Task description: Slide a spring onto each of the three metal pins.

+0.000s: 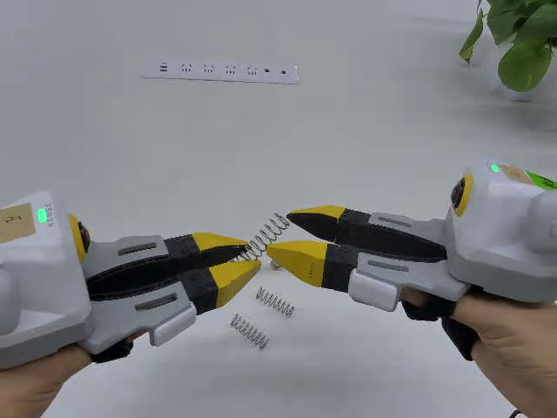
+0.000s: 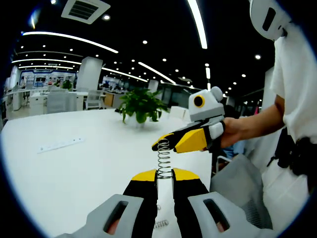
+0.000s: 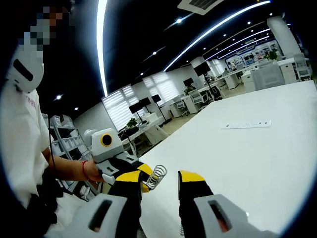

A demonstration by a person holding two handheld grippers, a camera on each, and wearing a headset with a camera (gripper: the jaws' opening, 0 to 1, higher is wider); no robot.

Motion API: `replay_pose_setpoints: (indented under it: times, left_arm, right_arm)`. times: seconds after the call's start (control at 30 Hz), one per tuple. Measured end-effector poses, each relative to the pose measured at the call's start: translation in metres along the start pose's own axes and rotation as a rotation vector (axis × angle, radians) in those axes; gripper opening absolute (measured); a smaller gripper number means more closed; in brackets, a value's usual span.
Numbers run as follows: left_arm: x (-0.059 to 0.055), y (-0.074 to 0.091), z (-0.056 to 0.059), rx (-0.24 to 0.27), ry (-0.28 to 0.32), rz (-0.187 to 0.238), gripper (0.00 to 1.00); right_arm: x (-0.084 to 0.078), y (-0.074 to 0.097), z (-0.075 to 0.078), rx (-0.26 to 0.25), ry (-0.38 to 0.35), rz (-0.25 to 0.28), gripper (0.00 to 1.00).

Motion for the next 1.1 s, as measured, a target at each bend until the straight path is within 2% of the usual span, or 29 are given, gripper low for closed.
replay_pose_setpoints:
  times: [0.2, 0.33, 0.57, 1.1]
  left_arm:
    - [0.004, -0.003, 0.002, -0.014, 0.009, 0.025, 0.1]
    - [0.006, -0.003, 0.003, -0.021, 0.014, 0.037, 0.1]
    - [0.004, -0.005, 0.006, -0.034, 0.011, 0.039, 0.1]
    - [0.003, -0.009, 0.012, -0.056, 0.011, 0.019, 0.11]
  right_arm:
    - [-0.004, -0.003, -0.006, 0.014, -0.025, -0.01, 0.24]
    - [-0.002, -0.003, -0.009, 0.036, -0.08, 0.014, 0.19]
    - [-0.001, -0.001, -0.012, 0.039, -0.082, 0.016, 0.13]
    - [-0.004, -0.001, -0.017, 0.045, -0.041, -0.029, 0.11]
Point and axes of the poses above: the centre of the closed fingertips' face, and the gripper's own axes: y roughly backward along the fingers, z roughly to its right, x roughly out of its top, the point moved 1 cm from there along y, roughly backward along the fingers, and after that the axes turned 15 degrees about -y, right-handed, at the moved point
